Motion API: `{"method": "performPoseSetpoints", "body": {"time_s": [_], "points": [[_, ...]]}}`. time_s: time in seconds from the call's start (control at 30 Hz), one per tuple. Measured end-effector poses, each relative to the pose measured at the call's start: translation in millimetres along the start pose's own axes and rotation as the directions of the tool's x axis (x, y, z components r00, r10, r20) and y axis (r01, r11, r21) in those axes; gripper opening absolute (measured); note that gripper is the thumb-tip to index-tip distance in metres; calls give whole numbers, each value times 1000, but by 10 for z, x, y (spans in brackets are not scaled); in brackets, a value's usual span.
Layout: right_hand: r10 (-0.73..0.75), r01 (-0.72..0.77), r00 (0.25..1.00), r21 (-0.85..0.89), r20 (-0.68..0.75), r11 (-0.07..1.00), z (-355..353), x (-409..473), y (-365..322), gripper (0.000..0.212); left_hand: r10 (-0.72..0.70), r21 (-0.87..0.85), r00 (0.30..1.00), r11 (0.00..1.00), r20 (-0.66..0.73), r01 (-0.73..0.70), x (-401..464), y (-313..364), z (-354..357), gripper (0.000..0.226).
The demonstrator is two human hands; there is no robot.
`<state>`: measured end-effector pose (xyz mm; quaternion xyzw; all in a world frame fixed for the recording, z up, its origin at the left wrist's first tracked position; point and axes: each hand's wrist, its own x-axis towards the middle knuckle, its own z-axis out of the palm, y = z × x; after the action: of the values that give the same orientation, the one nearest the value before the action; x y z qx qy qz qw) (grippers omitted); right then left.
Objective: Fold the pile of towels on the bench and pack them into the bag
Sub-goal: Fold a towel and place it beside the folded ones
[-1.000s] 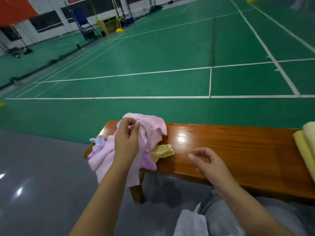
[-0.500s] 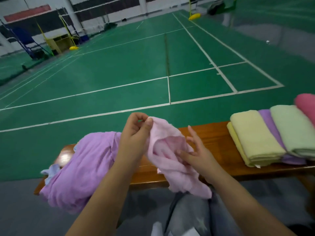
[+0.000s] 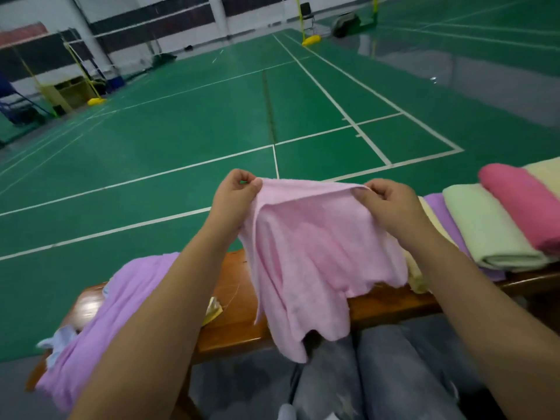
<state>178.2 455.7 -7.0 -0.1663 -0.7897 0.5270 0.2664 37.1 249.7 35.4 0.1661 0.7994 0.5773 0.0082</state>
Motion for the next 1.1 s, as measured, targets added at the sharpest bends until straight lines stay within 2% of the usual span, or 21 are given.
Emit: {"method": "performPoseSetpoints", "body": {"time_s": [0.07,0.17,0.27,0.33,0.4,0.47,0.53,0.6,0.67,0.73,0.8,0.87,0.97,1.03,1.1], "points": [[38,-37,999,16,-39,999,82,49,36,41,-15,153,1000,988,14,12,105,-231,123,22],[198,-198,980,49,20,979,259,22,194,38,-97,366,993,928,74,64,58,-667,272,7],[413,-418,909,169,62,893,400,-21,485,25,-249,484,963,858,103,170,-146,-1079,280,40],[489,-496,867,282,101,821,463,-36,610,21,-318,591,944,779,86,208,-312,-1314,222,47],[491,-516,856,317,159,796,527,-58,640,28,-398,657,915,708,65,261,-468,-1501,134,48],[442,-483,874,266,201,834,607,-100,636,31,-426,705,903,659,65,261,-606,-1628,64,47],[392,-419,897,108,205,901,653,-180,649,36,-384,715,922,659,54,233,-685,-1699,30,43],[336,-317,927,-126,169,940,640,-267,722,39,-354,651,935,715,24,254,-748,-1724,23,40],[256,-197,957,-337,139,921,600,-391,791,34,-333,575,943,775,23,260,-833,-1719,31,38],[168,-85,975,-458,144,885,560,-544,868,27,-318,540,947,807,56,239,-946,-1715,41,37],[173,-52,967,-523,186,851,531,-702,940,27,-301,562,950,802,87,203,-1034,-1765,42,38],[245,-29,926,-593,286,804,509,-846,1028,36,-286,594,954,784,87,181,-1081,-1832,29,33],[301,111,866,-741,399,663,501,-1005,1168,53,-252,583,967,791,35,185,-1097,-1895,-12,23],[254,108,896,-734,363,670,487,-1053,1276,46,-279,568,960,789,-7,234,-1102,-1905,-46,19],[210,41,937,-683,280,729,462,-1095,1358,30,-302,553,953,788,-37,271,-1110,-1920,-75,19]]}}
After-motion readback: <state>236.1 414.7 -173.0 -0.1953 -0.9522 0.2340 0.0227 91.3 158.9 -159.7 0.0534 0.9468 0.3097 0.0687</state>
